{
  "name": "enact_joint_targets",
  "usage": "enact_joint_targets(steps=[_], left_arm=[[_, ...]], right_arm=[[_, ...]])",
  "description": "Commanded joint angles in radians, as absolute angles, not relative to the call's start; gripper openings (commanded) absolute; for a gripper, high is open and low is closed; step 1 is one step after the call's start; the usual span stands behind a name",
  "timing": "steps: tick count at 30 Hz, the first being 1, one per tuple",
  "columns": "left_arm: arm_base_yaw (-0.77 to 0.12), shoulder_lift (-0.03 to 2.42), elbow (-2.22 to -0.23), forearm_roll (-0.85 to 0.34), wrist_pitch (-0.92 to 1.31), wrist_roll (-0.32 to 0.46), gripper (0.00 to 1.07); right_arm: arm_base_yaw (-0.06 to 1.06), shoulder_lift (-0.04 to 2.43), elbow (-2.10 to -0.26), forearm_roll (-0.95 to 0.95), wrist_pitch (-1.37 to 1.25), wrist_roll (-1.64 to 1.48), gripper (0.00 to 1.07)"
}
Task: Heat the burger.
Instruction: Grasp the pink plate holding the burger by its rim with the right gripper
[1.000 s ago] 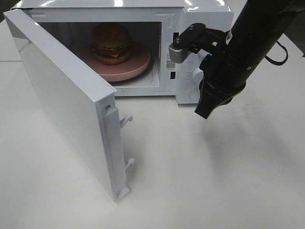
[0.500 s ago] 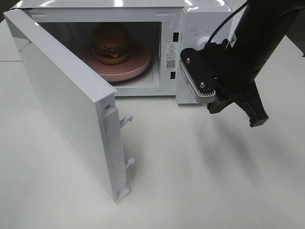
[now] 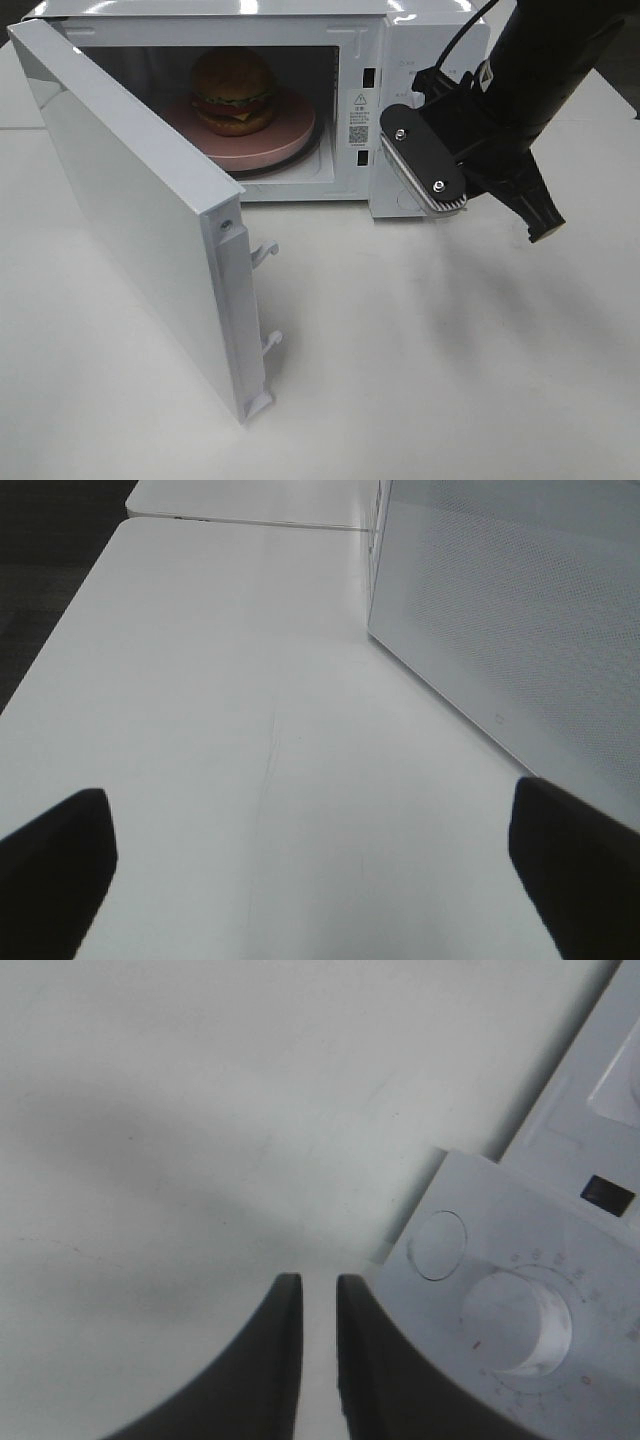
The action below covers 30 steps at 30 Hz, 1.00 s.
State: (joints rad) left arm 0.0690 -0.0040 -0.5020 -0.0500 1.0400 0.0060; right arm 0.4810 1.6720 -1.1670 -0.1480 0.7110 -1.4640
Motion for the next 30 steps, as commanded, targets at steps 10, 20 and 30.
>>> enact_joint_targets(steps=[10, 20, 30], left_arm=[[0.073, -0.028, -0.498, -0.047, 1.034, 0.006, 1.00], [0.073, -0.028, -0.498, -0.047, 1.034, 0.006, 1.00], [0.073, -0.028, -0.498, -0.047, 1.034, 0.006, 1.00]], right_arm=[[0.486, 1.664, -1.173, -0.161, 0.524, -1.353, 0.82], [0.488, 1.664, -1.173, -0.189, 0.451, -1.278, 0.94], [0.565, 1.667, -1.173, -0.196, 0.376, -1.278, 0.92]])
